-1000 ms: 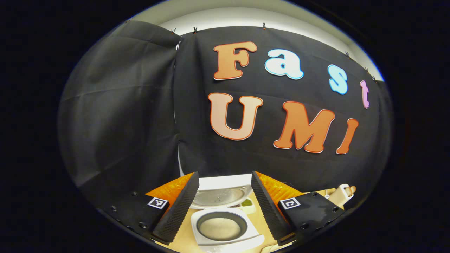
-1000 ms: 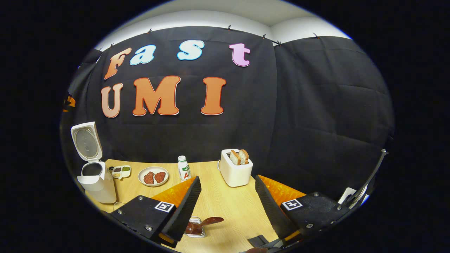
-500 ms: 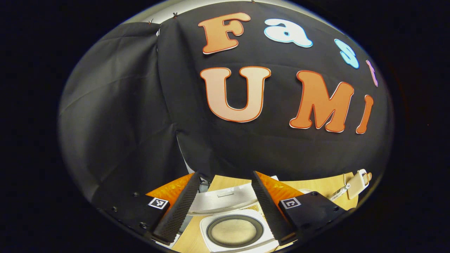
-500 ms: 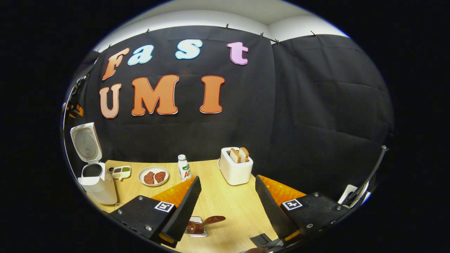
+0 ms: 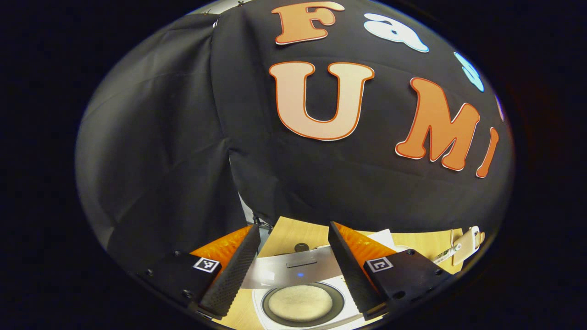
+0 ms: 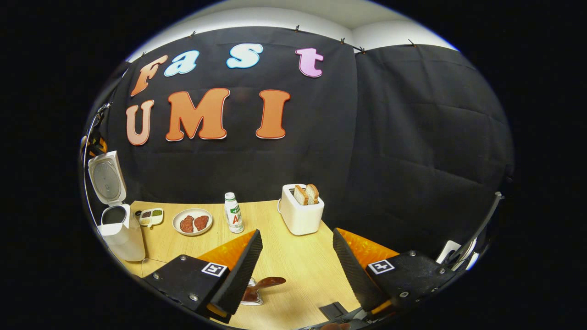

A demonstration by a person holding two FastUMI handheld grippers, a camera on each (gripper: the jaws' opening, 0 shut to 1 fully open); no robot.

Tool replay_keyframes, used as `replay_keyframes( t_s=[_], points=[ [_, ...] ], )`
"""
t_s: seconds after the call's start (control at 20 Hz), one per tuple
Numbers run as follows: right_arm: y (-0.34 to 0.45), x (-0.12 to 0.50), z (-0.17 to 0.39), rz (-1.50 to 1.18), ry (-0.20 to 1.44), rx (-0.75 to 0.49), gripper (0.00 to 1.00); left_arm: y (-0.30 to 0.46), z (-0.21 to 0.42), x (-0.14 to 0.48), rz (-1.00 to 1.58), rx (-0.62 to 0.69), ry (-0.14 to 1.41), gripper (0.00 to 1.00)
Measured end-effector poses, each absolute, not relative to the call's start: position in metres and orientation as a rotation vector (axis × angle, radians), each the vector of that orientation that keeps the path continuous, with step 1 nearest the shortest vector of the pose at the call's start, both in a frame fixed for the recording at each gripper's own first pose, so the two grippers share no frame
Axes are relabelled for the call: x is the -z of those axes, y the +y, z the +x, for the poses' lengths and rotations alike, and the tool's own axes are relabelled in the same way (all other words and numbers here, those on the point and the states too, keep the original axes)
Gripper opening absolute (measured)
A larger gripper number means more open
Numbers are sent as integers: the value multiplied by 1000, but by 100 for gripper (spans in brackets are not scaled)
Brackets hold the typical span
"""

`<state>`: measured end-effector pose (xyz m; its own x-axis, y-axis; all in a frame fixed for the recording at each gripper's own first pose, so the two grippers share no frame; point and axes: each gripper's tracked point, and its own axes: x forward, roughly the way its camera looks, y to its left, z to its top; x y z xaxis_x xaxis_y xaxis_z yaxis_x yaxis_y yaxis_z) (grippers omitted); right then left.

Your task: Close the left gripper, press the button to open the rice cooker; take a wooden spoon from the chopstick holder with the right hand, scoop a spoonful of rice and pour it into the rice cooker, then put the wooden spoon back into the chopstick holder.

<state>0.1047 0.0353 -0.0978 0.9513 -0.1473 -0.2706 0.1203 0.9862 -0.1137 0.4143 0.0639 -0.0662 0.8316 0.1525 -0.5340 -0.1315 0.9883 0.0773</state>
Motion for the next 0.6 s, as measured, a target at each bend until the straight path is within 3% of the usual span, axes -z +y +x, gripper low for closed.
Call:
replay_keyframes(
  t_s=[0.6],
  points=[
    [54, 82, 132, -97, 259, -17, 96, 32, 333, 107, -65, -115, 622, 100]
  ],
)
